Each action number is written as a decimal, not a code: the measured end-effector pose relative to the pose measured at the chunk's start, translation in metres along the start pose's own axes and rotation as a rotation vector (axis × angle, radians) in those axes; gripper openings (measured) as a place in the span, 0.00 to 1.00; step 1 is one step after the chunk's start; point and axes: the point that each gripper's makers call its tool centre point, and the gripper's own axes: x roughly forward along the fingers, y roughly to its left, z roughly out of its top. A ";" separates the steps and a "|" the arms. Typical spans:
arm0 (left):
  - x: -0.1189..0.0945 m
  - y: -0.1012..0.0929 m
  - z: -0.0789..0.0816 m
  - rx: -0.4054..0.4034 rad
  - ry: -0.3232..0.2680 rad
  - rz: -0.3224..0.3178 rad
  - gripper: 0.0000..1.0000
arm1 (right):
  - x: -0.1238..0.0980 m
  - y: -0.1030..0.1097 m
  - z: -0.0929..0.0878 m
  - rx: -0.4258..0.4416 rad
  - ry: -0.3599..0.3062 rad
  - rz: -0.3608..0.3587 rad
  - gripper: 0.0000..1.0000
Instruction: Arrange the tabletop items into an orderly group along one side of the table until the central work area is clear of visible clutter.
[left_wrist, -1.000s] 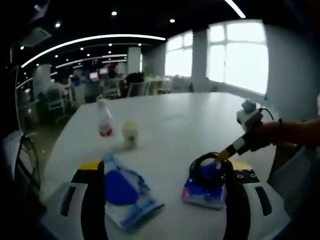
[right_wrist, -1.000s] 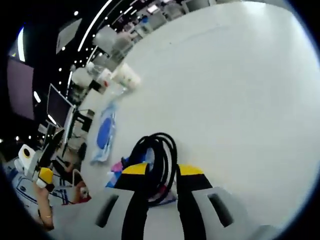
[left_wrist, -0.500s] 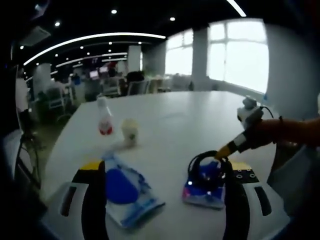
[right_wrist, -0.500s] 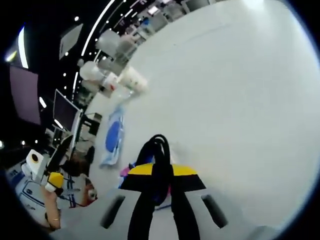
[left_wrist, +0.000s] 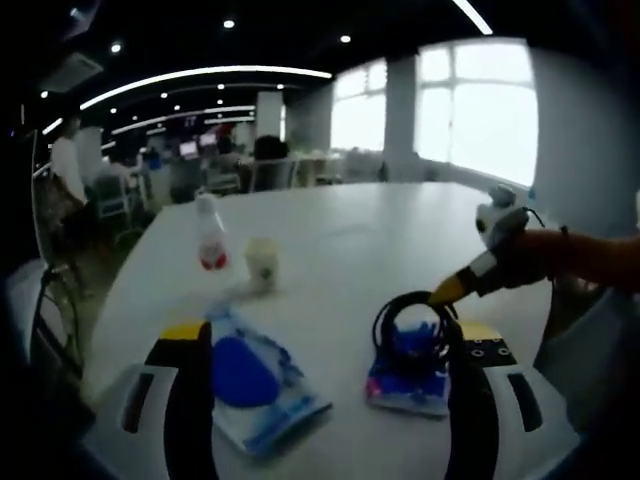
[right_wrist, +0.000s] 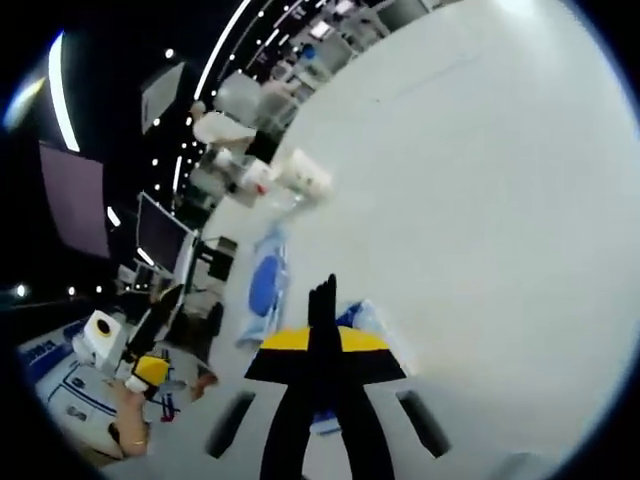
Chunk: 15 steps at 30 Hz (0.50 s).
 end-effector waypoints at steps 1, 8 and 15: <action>0.000 0.000 0.000 0.002 0.003 0.000 0.95 | -0.001 0.004 0.001 -0.012 -0.002 0.009 0.05; -0.003 0.004 0.002 0.001 -0.010 0.018 0.94 | -0.006 0.019 0.007 -0.052 -0.018 0.041 0.03; -0.002 0.003 0.002 0.000 -0.009 0.014 0.94 | -0.018 0.036 0.021 -0.008 -0.069 0.114 0.03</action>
